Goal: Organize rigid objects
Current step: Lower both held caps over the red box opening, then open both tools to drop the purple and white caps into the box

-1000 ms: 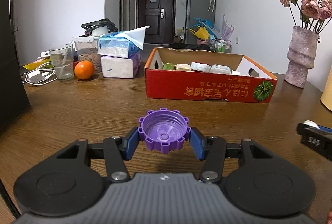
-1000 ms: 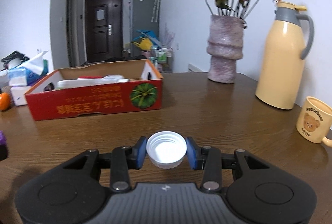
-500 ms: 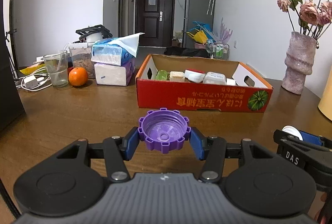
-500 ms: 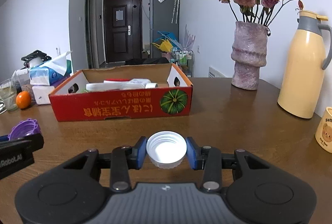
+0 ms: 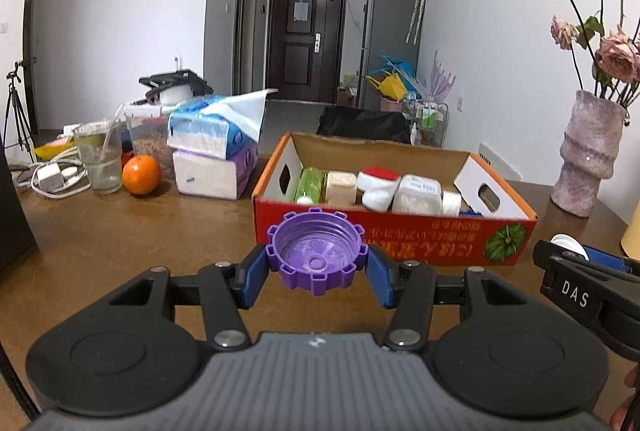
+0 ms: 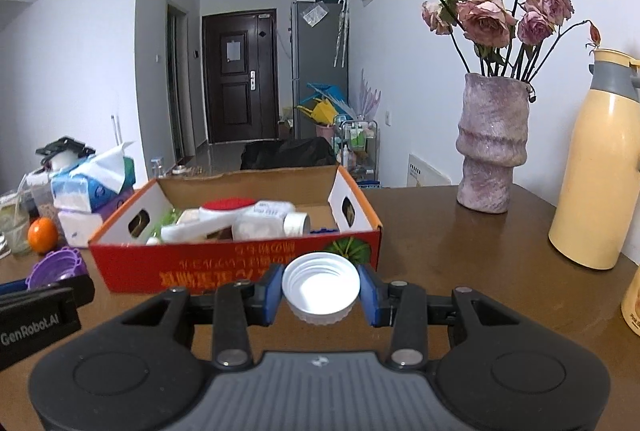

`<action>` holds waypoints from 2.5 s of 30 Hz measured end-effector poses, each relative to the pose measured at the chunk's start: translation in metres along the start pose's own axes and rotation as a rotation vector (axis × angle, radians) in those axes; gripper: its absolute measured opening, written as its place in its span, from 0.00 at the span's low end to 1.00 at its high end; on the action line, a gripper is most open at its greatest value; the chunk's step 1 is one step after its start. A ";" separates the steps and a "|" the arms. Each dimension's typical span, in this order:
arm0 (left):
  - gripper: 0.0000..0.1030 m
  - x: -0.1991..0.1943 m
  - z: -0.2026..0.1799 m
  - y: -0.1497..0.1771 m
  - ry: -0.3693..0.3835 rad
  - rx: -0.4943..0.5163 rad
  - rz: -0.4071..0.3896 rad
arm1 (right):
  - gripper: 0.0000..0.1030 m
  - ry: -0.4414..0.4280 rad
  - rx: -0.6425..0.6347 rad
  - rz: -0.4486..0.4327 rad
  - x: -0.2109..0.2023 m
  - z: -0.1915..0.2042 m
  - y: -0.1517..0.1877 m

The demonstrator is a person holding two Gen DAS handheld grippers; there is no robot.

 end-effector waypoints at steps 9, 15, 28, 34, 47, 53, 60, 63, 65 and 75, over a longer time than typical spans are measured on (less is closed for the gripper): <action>0.52 0.023 -0.003 -0.017 -0.008 0.005 -0.004 | 0.38 -0.022 0.015 0.023 0.029 0.000 -0.011; 0.52 0.038 -0.005 -0.027 -0.011 -0.006 -0.010 | 0.38 -0.025 0.007 0.015 0.045 0.005 -0.018; 0.52 0.078 -0.005 -0.048 -0.010 -0.045 -0.005 | 0.38 -0.035 0.013 0.009 0.088 0.005 -0.038; 0.52 0.102 -0.007 -0.057 -0.008 -0.047 -0.002 | 0.38 -0.042 0.003 0.007 0.108 0.012 -0.047; 0.52 0.148 -0.014 -0.071 -0.011 -0.022 0.000 | 0.38 -0.036 -0.025 0.008 0.152 0.022 -0.059; 0.52 0.162 -0.018 -0.078 -0.021 -0.002 -0.009 | 0.38 -0.038 -0.045 0.007 0.167 0.026 -0.063; 0.52 0.176 -0.019 -0.082 -0.017 0.013 -0.007 | 0.38 -0.070 -0.052 0.015 0.182 0.031 -0.066; 0.52 0.183 -0.019 -0.084 -0.016 0.022 -0.007 | 0.38 -0.075 -0.066 0.018 0.190 0.033 -0.067; 0.53 0.187 -0.018 -0.084 -0.017 0.028 -0.003 | 0.38 -0.081 -0.069 0.029 0.197 0.033 -0.066; 1.00 0.180 0.002 -0.089 -0.063 0.011 -0.053 | 0.97 -0.102 -0.069 0.036 0.196 0.020 -0.068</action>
Point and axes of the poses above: each gripper's, at about its wrist camera, not at the fingertips, and x roughly the way its jaws point, z to its left, y to its underside, the point moved 6 cm from there along x, roughly the way its jaws point
